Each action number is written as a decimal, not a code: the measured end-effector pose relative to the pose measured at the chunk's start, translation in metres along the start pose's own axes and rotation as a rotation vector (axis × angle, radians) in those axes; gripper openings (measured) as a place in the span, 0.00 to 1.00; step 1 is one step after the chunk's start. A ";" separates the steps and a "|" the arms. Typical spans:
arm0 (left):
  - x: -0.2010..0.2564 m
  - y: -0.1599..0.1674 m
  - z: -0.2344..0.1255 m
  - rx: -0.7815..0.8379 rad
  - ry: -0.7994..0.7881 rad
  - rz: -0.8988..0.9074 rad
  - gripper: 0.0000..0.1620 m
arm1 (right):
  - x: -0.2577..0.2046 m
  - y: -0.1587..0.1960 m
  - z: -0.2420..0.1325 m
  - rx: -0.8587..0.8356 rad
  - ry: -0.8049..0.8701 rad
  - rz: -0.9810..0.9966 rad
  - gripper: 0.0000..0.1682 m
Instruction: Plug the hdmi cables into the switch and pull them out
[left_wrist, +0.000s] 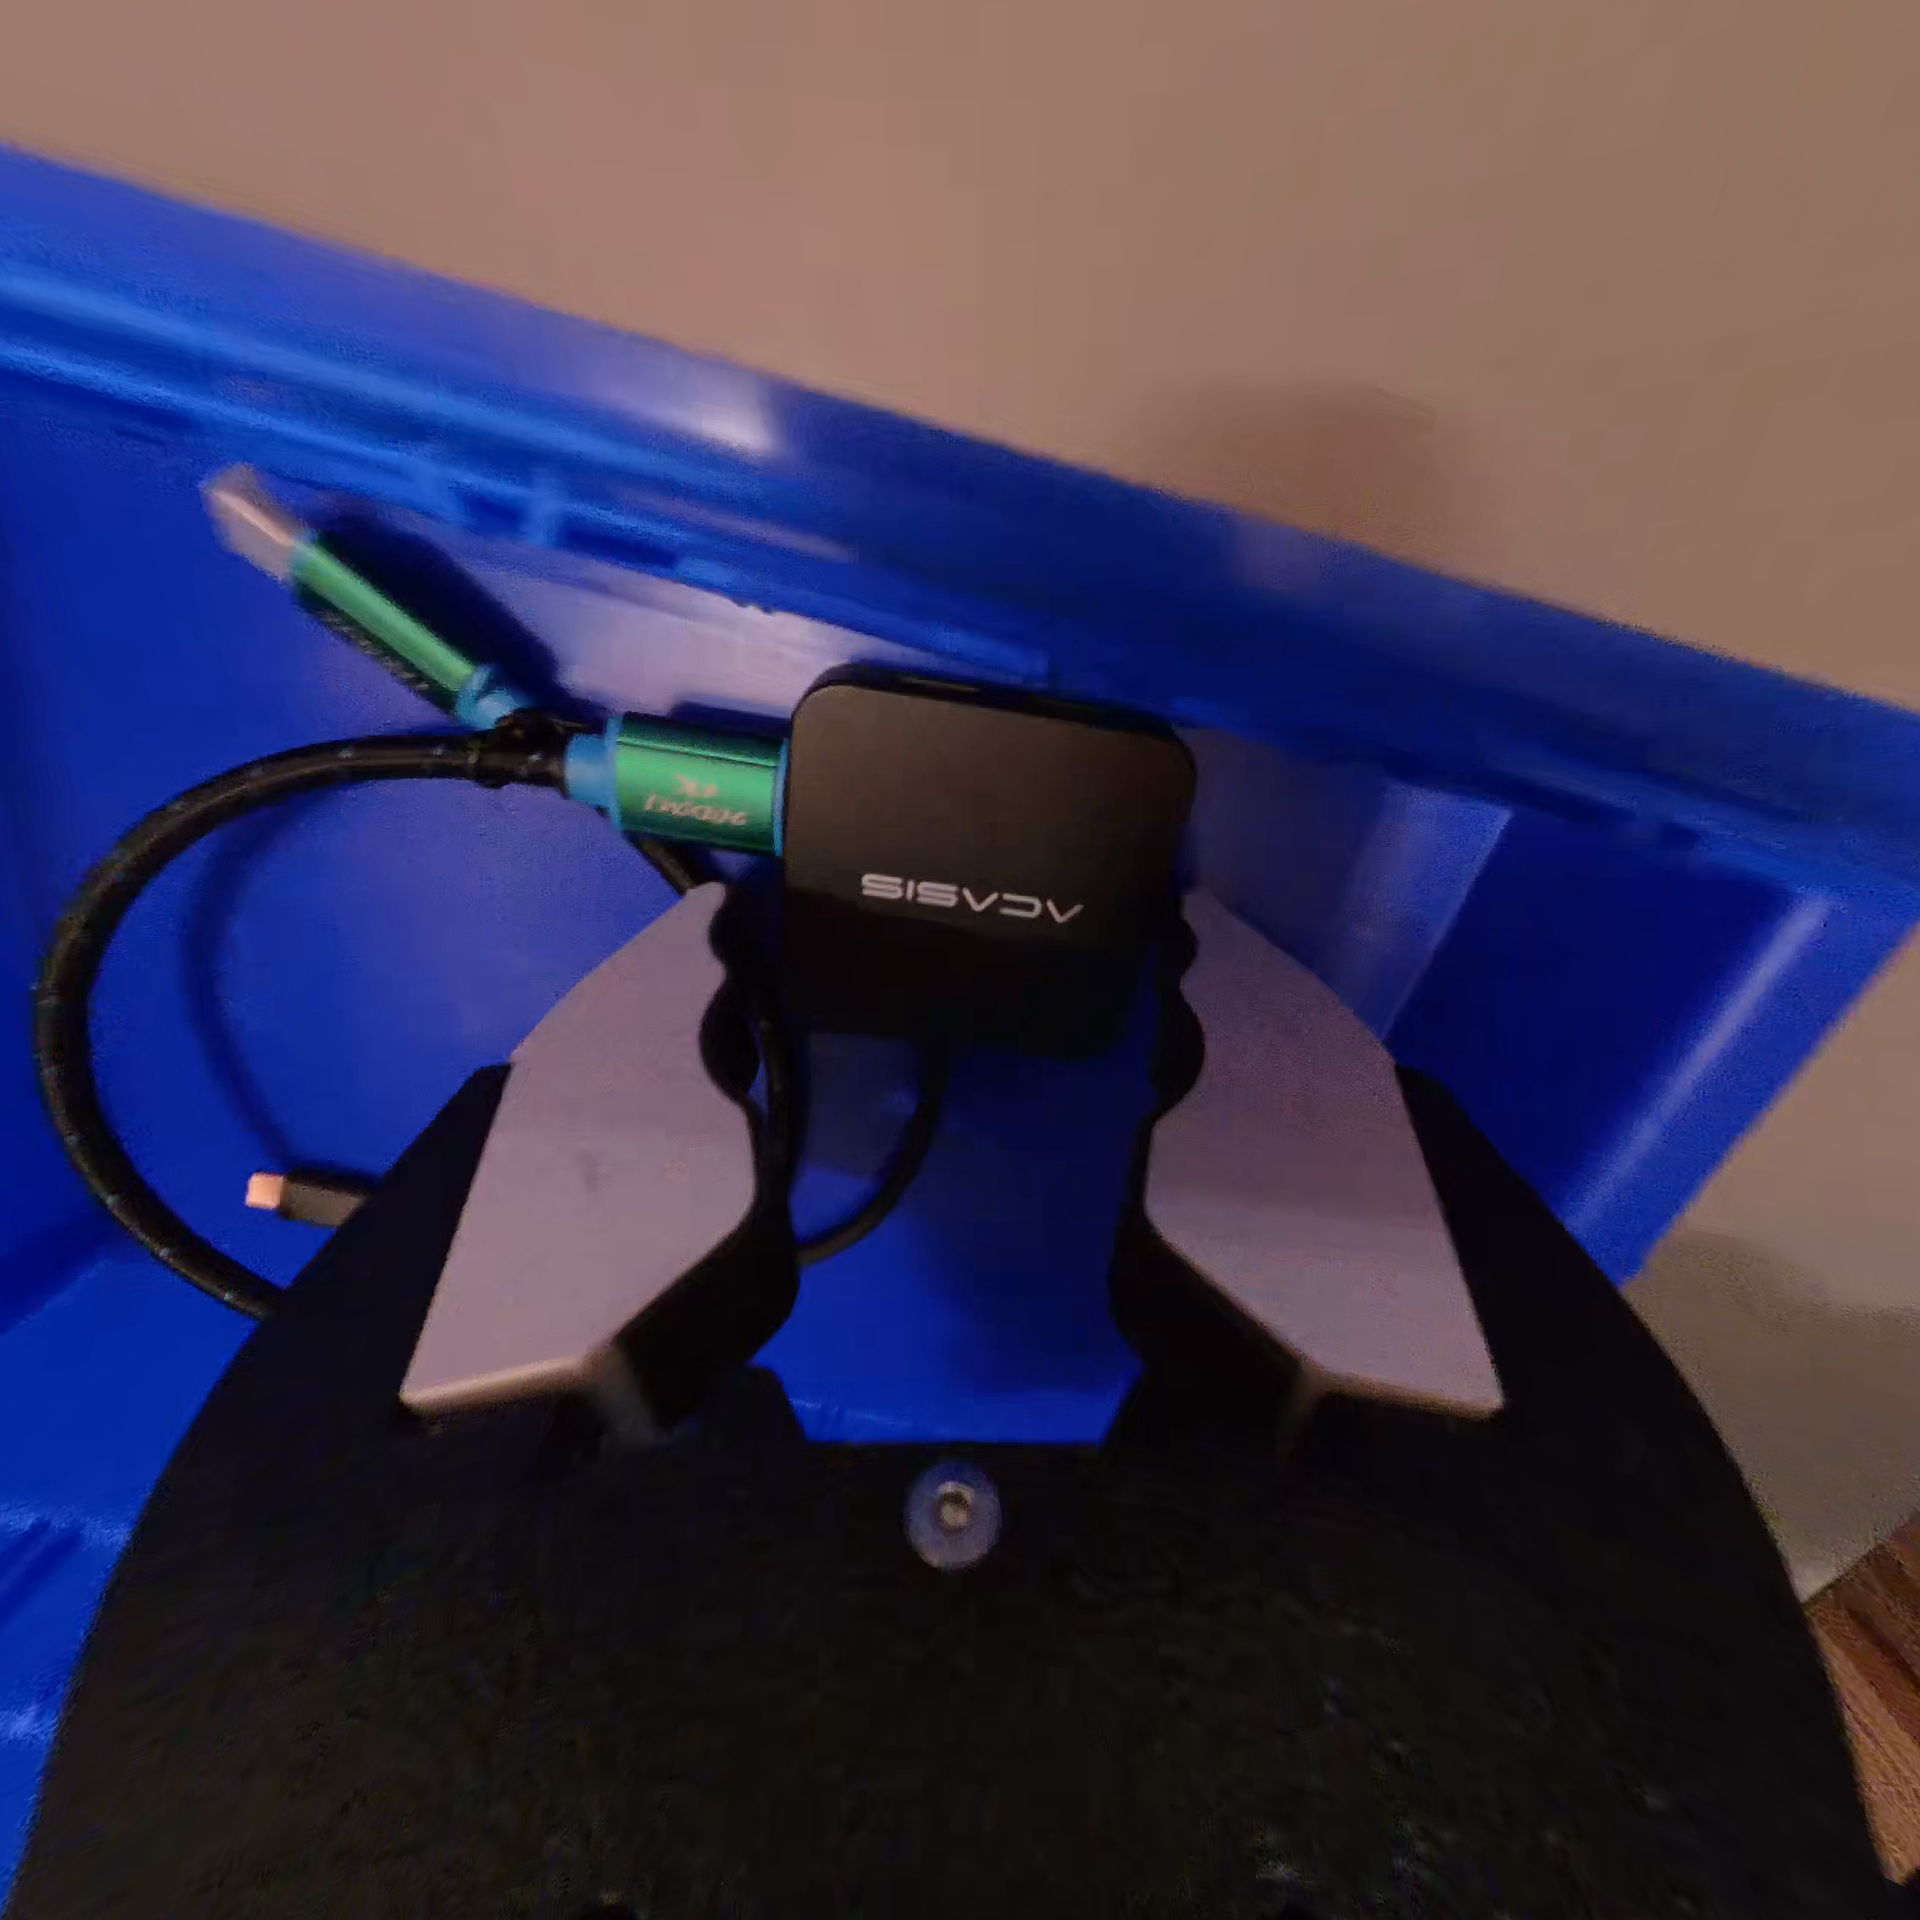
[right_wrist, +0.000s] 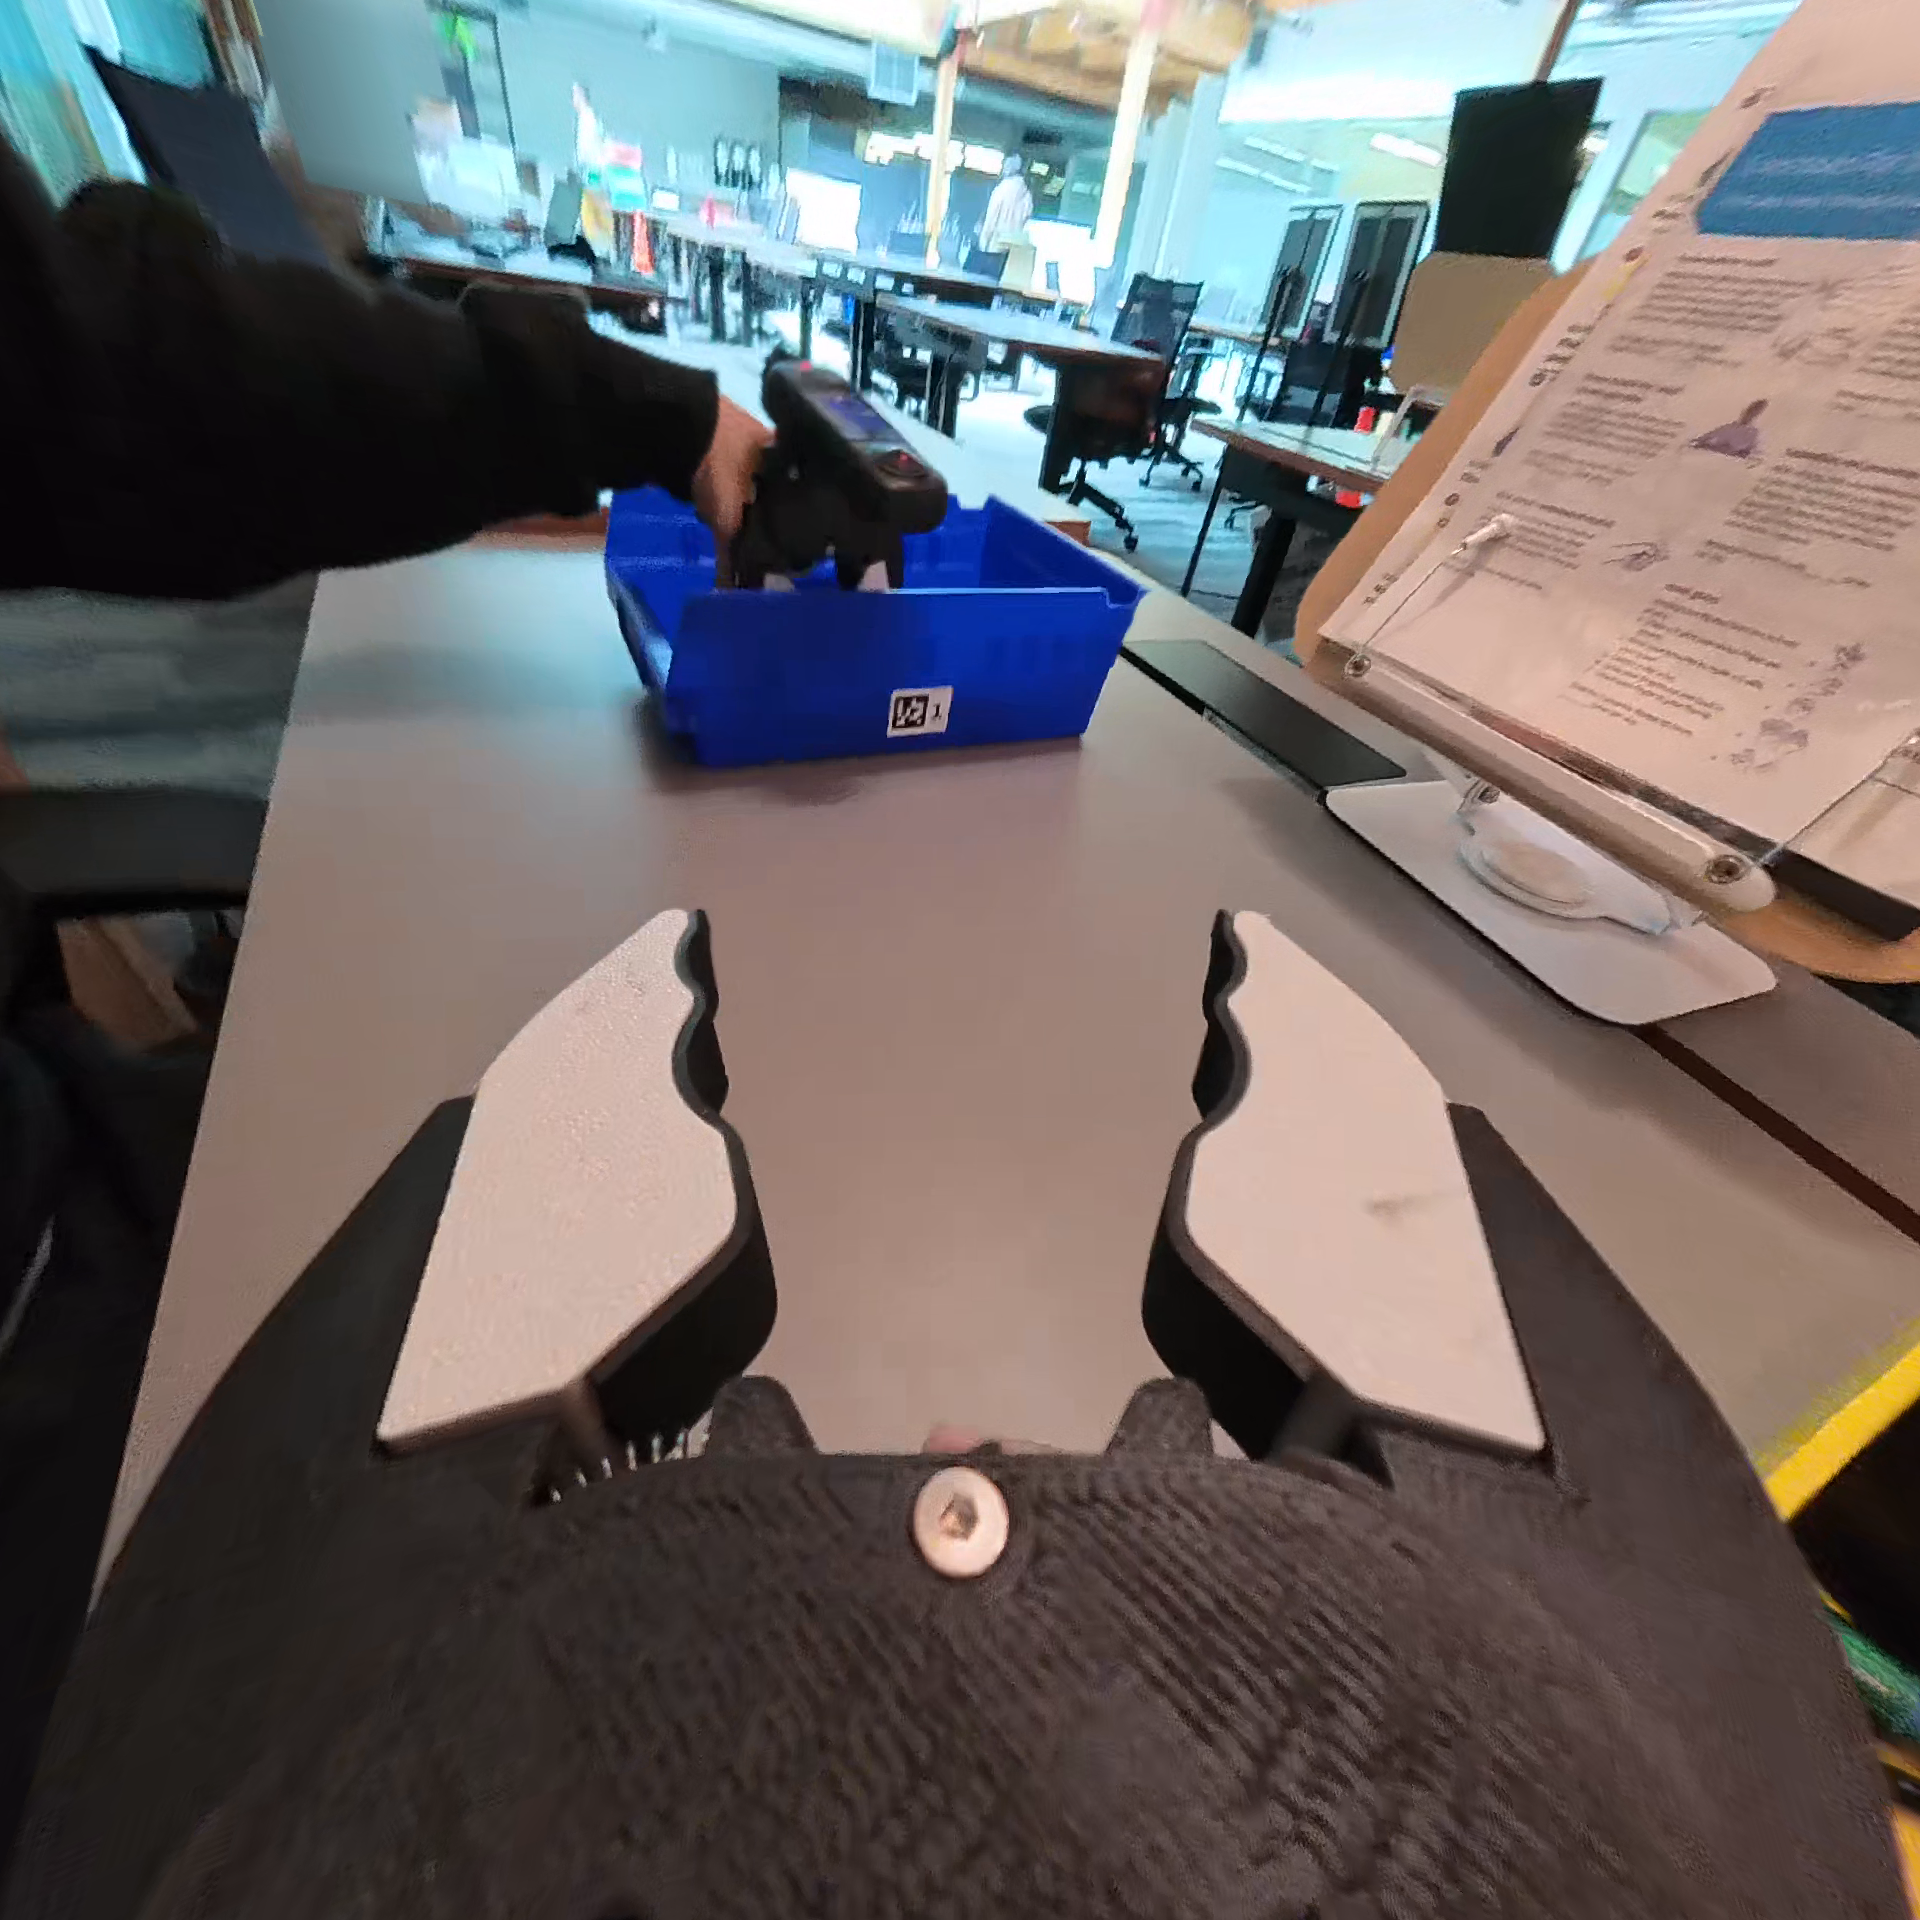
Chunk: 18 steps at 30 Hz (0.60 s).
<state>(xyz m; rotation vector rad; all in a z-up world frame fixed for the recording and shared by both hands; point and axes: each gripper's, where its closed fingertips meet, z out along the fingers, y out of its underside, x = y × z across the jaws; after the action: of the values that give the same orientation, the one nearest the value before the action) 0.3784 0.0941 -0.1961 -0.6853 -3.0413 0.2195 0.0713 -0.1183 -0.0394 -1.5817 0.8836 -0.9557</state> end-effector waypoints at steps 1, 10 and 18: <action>0.003 -0.001 0.003 -0.006 0.017 -0.009 0.46 | -0.003 0.001 0.000 -0.014 -0.008 -0.024 0.54; 0.010 0.013 -0.014 0.031 -0.139 0.010 0.43 | 0.009 -0.002 0.005 0.030 0.041 0.089 0.50; 0.013 0.000 -0.168 0.028 -0.776 0.071 0.43 | 0.001 -0.015 0.029 0.136 0.018 0.253 0.49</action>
<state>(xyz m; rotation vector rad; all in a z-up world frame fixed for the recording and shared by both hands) 0.3743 0.1225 -0.0301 -0.8719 -3.7188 0.6704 0.0987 -0.1047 -0.0286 -1.3127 0.9838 -0.8325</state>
